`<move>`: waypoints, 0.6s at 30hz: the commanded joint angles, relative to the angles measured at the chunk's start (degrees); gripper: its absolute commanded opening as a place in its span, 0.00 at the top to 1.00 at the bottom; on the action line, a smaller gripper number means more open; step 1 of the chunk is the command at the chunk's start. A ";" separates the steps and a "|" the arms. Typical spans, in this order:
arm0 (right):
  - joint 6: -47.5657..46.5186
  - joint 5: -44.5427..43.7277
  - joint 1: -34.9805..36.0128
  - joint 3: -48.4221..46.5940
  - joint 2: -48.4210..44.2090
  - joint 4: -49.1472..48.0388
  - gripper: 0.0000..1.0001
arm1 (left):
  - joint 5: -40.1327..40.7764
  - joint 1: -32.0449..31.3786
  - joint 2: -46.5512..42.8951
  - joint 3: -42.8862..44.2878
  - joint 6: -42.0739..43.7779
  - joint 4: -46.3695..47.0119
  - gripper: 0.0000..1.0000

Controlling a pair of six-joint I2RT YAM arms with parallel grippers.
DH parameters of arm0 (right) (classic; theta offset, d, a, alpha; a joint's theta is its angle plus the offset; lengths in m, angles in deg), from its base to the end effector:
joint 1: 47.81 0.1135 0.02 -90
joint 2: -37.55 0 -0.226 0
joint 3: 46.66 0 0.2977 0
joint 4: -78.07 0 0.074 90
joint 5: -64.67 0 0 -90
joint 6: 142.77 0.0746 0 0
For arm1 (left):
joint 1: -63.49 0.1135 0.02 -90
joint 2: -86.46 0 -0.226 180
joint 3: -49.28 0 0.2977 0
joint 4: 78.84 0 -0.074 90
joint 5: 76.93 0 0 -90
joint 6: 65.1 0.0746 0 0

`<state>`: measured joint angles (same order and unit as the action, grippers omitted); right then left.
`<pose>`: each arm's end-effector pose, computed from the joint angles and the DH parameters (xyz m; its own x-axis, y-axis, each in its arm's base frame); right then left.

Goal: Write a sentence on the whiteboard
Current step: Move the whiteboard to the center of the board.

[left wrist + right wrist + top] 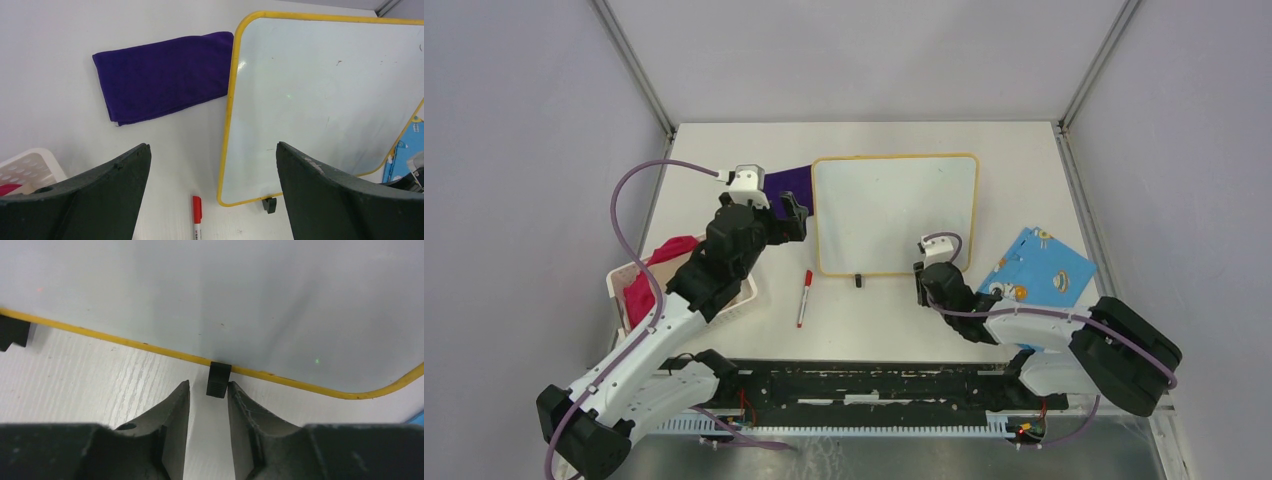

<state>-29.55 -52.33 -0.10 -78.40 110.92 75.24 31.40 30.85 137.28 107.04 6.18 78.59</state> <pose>0.2184 0.1897 0.0443 -0.5535 -0.0864 -0.8284 -0.2207 0.9743 0.0458 0.2756 -0.1486 0.2856 -0.2973 -0.1713 -0.9393 0.1706 0.9584 -0.2288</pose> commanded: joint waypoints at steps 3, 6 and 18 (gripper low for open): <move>0.89 1.88 0.49 -0.14 -6.82 2.72 0.52 | -0.10 -0.23 -1.16 2.65 2.57 1.10 0.00; 0.79 2.62 0.56 -0.44 -10.82 5.58 0.49 | -0.07 -0.23 -1.16 2.65 2.63 1.09 0.00; -6.66 10.78 0.53 8.06 -30.39 11.56 0.48 | 4.92 -0.93 -1.17 3.29 1.44 -0.59 0.00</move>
<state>-32.59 -44.49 0.20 -73.55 86.50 84.97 33.56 30.63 137.18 107.06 6.18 78.33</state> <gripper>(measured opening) 0.516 0.994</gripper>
